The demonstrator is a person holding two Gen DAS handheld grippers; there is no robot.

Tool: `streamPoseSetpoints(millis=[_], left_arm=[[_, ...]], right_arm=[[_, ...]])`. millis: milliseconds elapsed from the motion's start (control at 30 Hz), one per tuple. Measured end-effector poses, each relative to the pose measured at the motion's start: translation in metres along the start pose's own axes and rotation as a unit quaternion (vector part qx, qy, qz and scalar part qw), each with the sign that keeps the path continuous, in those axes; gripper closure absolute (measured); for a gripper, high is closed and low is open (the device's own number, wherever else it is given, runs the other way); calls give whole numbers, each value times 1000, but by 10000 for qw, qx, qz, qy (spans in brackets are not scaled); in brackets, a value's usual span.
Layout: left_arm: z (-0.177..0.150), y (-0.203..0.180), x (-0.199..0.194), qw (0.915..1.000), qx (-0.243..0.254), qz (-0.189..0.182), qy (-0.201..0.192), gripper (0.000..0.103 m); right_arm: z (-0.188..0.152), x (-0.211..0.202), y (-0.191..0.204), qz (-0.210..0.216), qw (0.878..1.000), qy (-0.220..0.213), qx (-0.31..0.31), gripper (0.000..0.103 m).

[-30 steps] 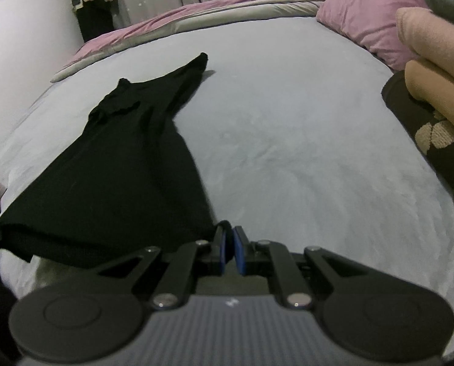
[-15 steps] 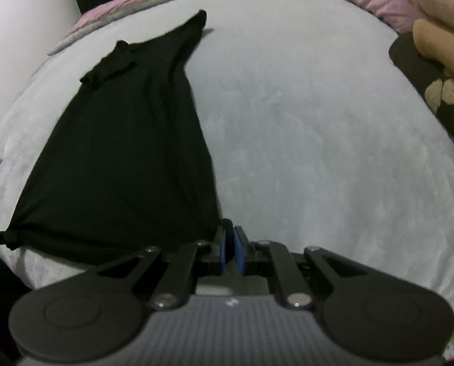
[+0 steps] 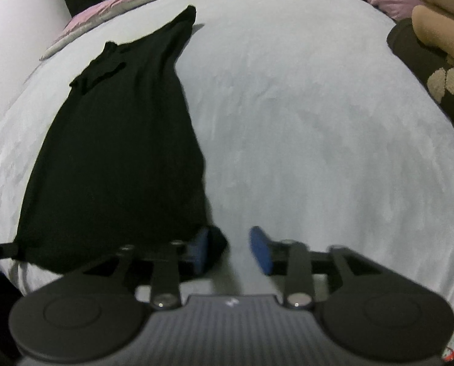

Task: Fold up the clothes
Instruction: 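Open both grippers and release the straightened garment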

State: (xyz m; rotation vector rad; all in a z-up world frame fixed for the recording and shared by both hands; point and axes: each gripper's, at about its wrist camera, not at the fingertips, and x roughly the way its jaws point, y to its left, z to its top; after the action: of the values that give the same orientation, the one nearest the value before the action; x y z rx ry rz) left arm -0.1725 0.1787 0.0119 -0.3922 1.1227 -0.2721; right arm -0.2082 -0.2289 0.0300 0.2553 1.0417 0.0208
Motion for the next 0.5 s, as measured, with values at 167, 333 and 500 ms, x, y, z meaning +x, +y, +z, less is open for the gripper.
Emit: streamPoseSetpoints(millis=[167, 333, 500], left_arm=[[15, -2, -1, 9999, -4, -48, -161, 57], [35, -2, 7, 9993, -40, 47, -373, 56], [59, 0, 15, 9983, -158, 27, -565, 56]], right_arm=[[10, -2, 1, 29, 10000, -66, 38, 56], [25, 2, 11, 54, 10000, -81, -21, 53], [41, 10, 24, 71, 9998, -116, -113, 52]])
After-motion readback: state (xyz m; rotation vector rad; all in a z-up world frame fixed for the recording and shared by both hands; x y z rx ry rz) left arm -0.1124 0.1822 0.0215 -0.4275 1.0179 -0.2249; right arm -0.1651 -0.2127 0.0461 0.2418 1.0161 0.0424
